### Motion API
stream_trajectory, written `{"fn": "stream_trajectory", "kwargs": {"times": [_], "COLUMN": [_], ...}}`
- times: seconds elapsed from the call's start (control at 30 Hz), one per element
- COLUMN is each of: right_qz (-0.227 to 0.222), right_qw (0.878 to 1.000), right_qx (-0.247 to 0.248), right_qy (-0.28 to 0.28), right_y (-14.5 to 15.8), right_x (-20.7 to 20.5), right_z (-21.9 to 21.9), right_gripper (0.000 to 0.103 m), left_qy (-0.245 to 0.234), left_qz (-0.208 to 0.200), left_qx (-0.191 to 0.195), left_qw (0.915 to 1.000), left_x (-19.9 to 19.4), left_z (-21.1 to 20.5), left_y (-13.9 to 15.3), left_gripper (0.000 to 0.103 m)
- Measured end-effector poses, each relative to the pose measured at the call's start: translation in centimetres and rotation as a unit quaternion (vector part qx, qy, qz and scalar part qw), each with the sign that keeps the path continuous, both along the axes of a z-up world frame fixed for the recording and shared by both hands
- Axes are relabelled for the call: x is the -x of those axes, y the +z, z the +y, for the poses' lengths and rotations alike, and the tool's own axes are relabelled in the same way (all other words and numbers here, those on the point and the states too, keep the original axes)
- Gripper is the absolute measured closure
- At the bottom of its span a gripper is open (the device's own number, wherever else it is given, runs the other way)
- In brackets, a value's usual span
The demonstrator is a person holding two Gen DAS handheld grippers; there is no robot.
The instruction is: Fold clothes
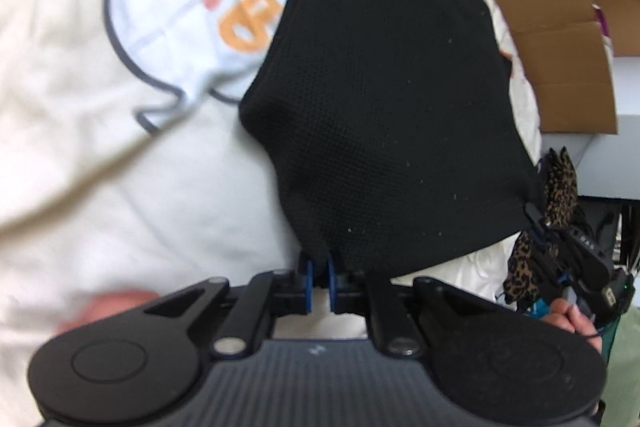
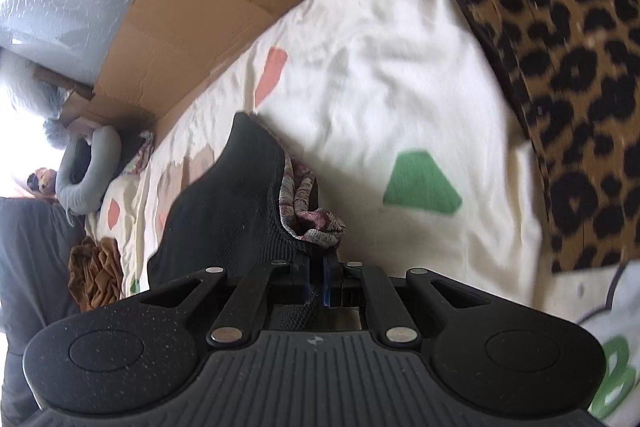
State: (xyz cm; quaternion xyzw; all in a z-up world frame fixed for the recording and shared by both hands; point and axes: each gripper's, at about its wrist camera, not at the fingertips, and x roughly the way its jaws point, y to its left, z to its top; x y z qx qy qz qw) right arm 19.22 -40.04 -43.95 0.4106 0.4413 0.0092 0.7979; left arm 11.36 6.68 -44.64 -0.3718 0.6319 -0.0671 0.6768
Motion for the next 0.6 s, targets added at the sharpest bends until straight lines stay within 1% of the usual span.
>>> {"fn": "stream_trajectory", "kwargs": {"times": [0.1,0.2,0.3,0.6], "right_qz": [-0.008,-0.016,-0.02,-0.024], "right_qw": [1.0,0.999,0.999,0.997], "right_qx": [0.008,0.017,0.028,0.044], "right_qy": [-0.012,-0.024,-0.029,-0.054], "right_y": [0.7,1.5,2.2,3.2], "right_x": [-0.8,-1.5,-2.1,-2.1], "right_z": [-1.0,-2.0,-2.6,-4.4], "right_gripper": [0.098,0.099,0.099,0.099], "left_qy": [-0.01,-0.035,-0.054,-0.079], "left_qz": [0.012,0.02,0.02,0.027], "left_qx": [0.013,0.042,0.05,0.081], "left_qw": [0.9998,0.9983,0.9971,0.9933], "left_x": [0.4,0.9,1.0,1.8], "left_z": [-2.0,-3.9,-5.5,-8.4], "left_y": [0.2,0.2,0.3,1.1], "left_gripper": [0.096,0.096,0.096,0.096]}}
